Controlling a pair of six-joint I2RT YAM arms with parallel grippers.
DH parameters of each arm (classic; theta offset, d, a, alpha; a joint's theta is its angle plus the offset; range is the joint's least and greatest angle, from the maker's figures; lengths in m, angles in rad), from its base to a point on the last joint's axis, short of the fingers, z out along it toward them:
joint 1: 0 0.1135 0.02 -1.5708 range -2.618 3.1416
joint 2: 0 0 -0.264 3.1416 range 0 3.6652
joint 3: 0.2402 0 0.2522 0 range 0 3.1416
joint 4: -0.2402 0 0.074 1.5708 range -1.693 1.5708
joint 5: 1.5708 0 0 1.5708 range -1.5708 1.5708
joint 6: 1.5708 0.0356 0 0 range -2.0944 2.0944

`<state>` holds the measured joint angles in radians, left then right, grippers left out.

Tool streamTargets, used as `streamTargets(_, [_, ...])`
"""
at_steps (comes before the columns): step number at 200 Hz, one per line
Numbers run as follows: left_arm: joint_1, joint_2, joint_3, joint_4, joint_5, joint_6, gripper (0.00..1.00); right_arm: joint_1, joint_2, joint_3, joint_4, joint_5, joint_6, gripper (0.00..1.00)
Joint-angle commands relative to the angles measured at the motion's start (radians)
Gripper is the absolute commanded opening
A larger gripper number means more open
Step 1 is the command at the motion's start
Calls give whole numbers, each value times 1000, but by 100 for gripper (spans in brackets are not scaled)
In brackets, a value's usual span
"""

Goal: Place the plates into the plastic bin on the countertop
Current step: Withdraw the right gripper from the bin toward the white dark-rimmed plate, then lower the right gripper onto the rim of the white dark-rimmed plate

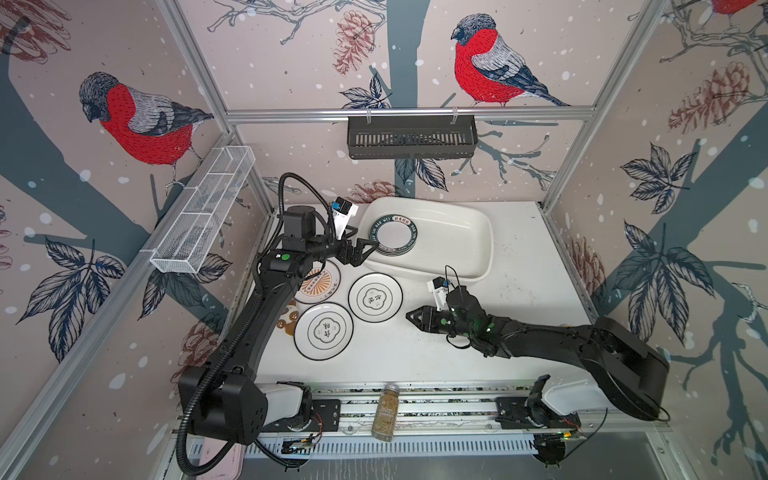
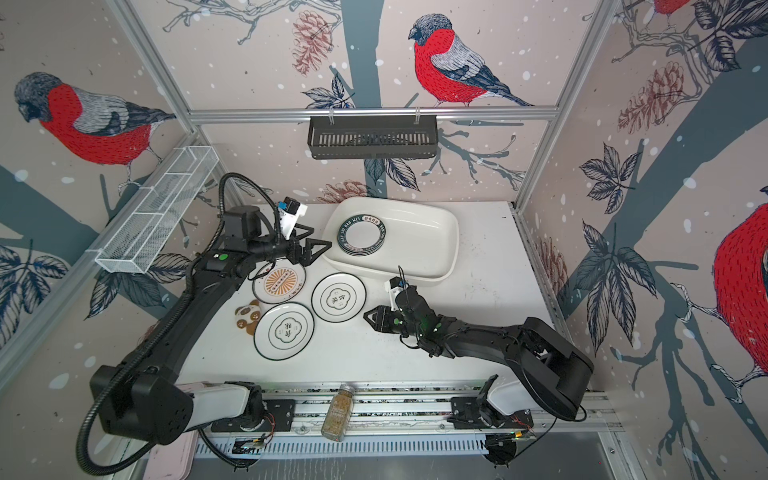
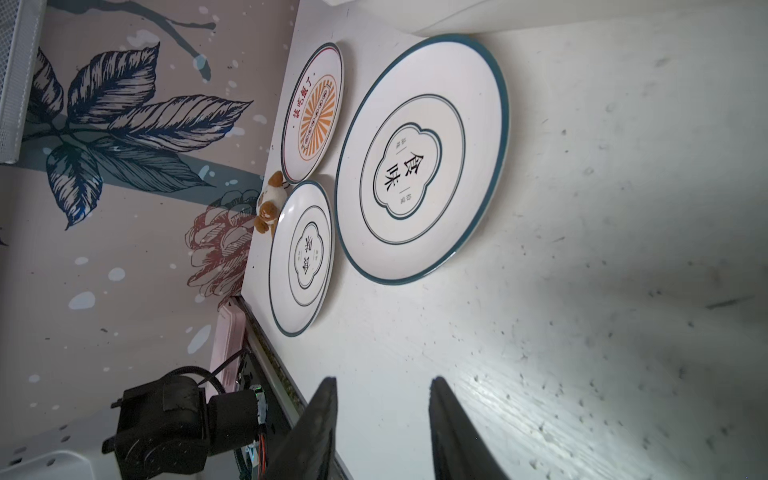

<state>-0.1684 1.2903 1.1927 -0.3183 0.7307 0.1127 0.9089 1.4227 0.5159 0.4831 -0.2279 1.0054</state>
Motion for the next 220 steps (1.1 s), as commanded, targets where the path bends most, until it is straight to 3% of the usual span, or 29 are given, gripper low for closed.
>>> streamTargets(1, [2,4,-2,29,24,7,93,21,40,-21,153,150,139,39])
streamTargets(21, [2,4,-3,37,29,4,93,25,82,-57,296,173,213,37])
streamTargets(104, [3,-23,-16,78,71,-34,93,62,291,-18,473,207,370,37])
streamTargets(220, [2,-49,-14,100,102,-65,93,62,473,6,651,184,484,35])
